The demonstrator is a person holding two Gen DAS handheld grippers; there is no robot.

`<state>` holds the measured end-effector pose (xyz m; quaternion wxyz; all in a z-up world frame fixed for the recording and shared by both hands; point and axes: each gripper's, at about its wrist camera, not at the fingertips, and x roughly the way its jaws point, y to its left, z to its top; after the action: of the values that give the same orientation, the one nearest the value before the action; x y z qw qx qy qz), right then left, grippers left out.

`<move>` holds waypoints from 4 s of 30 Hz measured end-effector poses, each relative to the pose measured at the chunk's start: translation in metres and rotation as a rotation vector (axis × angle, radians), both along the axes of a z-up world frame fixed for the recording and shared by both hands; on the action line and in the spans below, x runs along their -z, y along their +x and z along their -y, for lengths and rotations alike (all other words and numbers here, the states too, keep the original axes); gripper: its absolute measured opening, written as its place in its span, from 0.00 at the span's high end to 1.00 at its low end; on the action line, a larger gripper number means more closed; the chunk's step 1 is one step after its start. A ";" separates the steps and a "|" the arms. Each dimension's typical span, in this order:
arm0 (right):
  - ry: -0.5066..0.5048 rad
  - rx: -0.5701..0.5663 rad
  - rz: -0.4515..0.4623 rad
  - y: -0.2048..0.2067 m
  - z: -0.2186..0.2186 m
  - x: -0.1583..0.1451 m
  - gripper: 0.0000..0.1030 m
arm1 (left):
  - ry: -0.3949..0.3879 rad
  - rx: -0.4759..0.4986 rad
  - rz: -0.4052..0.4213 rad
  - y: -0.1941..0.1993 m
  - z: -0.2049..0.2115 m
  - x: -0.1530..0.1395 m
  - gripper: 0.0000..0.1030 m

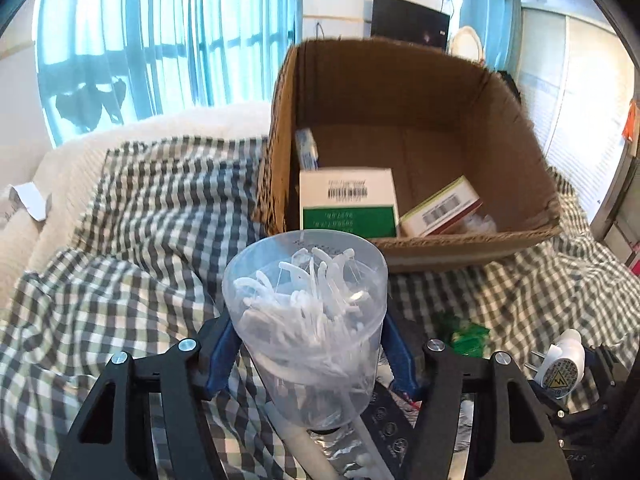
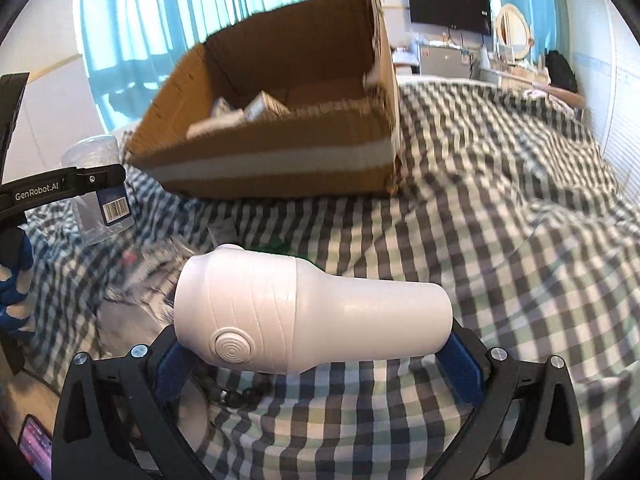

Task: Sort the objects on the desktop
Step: 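Lift the container and white bottle and carry both over the cardboard box, then open both tools to drop the container and bottle into the box, then move both tools back down to the items on the bedspread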

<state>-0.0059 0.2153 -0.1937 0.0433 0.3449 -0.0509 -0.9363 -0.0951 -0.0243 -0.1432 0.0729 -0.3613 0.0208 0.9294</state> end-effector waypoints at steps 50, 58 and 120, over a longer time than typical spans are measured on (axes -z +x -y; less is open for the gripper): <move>0.083 0.026 -0.605 -0.012 0.034 -0.238 0.01 | 0.100 0.032 -0.492 0.025 -0.015 -0.186 0.37; 0.124 -0.005 -0.564 -0.055 0.038 -0.209 0.01 | 0.073 0.055 -0.428 -0.017 -0.030 -0.150 0.37; 0.107 -0.033 -0.426 -0.025 0.056 -0.154 0.00 | -0.020 -0.060 -0.334 0.003 -0.017 -0.122 0.00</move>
<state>-0.0313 0.1594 -0.0399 0.0501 0.1419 0.0149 -0.9885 -0.0917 -0.0072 -0.0215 0.0369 -0.2028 0.0309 0.9780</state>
